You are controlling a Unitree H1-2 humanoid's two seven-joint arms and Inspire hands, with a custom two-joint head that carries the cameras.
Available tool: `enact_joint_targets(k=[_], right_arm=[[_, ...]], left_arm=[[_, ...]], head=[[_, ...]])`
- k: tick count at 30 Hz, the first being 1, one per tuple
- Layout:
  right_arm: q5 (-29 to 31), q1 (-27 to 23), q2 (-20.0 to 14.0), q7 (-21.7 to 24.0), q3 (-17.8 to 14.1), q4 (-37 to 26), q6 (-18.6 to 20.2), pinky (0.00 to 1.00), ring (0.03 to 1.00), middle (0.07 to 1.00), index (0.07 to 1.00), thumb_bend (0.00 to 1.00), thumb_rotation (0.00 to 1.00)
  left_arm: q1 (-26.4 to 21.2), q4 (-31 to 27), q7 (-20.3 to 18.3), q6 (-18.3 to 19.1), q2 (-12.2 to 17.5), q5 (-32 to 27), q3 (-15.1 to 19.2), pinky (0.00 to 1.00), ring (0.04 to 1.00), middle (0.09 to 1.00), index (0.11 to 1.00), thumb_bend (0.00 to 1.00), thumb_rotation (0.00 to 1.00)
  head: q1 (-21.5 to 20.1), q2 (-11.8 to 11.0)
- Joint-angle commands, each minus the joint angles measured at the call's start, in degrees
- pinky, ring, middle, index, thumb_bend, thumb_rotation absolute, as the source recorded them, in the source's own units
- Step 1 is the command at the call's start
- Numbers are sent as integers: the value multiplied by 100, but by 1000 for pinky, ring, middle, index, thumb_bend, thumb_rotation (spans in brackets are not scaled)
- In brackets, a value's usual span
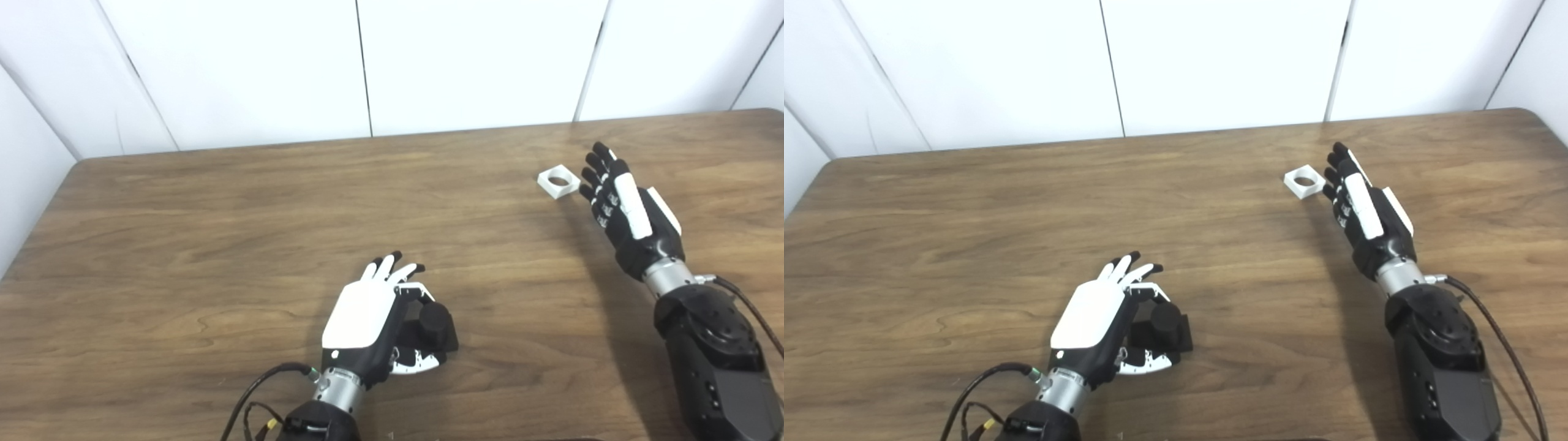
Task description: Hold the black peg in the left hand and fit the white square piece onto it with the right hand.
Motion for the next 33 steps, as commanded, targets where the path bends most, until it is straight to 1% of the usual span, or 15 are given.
enact_joint_targets(k=[1, 4, 9, 10, 12, 13, 17, 20, 22, 27, 30, 32, 33], right_arm=[[-114, -350, -171, 36, 49, -112, -46, 1000, 1000, 1000, 1000, 695, 791], [-359, -434, -264, -16, 141, -90, -5, 1000, 1000, 1000, 1000, 704, 788], [-832, -548, -414, -128, 295, -77, 83, 1000, 1000, 1000, 1000, 657, 763], [-897, -576, -459, -106, 315, -53, 75, 1000, 1000, 1000, 1000, 653, 760], [-970, -620, -533, -48, 345, -8, 50, 1000, 1000, 1000, 1000, 649, 720], [-1036, -656, -580, -41, 376, 0, 74, 1000, 1000, 1000, 1000, 655, 719], [-1485, -793, -746, -106, 543, 84, 29, 1000, 1000, 1000, 1000, 659, 776], [-1740, -900, -815, -148, 632, 152, 41, 998, 1000, 1000, 1000, 644, 776], [-1978, -1002, -877, -169, 709, 201, 77, 988, 1000, 1000, 1000, 644, 796], [-2358, -1270, -1000, -127, 857, 289, 302, 966, 991, 1000, 1000, 653, 723], [-2552, -1401, -1087, -79, 947, 374, 362, 951, 982, 995, 988, 664, 673], [-2762, -1502, -1158, -90, 1045, 470, 435, 924, 966, 980, 971, 674, 642], [-2876, -1558, -1201, -91, 1110, 523, 478, 892, 945, 963, 954, 687, 620]], left_arm=[[86, 130, -48, 7, 11, 57, -2, 1000, 1000, 897, 488, 522, 76], [91, 127, -33, -1, 16, 67, 0, 1000, 1000, 898, 488, 521, 77], [109, 110, -48, 25, 10, 79, 3, 1000, 1000, 898, 488, 521, 76], [112, 106, -47, 26, 8, 67, 6, 1000, 1000, 898, 488, 521, 76], [117, 92, -66, 41, 3, 62, 9, 1000, 1000, 900, 488, 521, 76], [117, 89, -73, 47, 0, 62, 10, 1000, 1000, 900, 488, 521, 75], [107, 107, -53, 25, 18, 85, 0, 1000, 1000, 898, 488, 522, 75], [108, 114, -47, 18, 21, 86, 0, 1000, 1000, 899, 488, 522, 76], [115, 118, -27, 12, 13, 55, 9, 1000, 1000, 898, 488, 522, 75], [115, 107, -35, 19, 18, 60, 8, 1000, 1000, 899, 488, 521, 75], [117, 112, -36, 24, 21, 85, 2, 1000, 1000, 897, 488, 522, 76], [120, 105, -50, 24, 24, 69, 3, 1000, 1000, 899, 488, 521, 75], [120, 103, -53, 24, 24, 60, 5, 1000, 1000, 900, 488, 521, 75]], head=[[-2, 5], [-10, -12], [-1, -20], [-2, -19], [0, -18], [0, -18], [-3, -21], [-3, -21], [15, -13], [18, -13], [18, -13], [8, 0], [8, 0]])
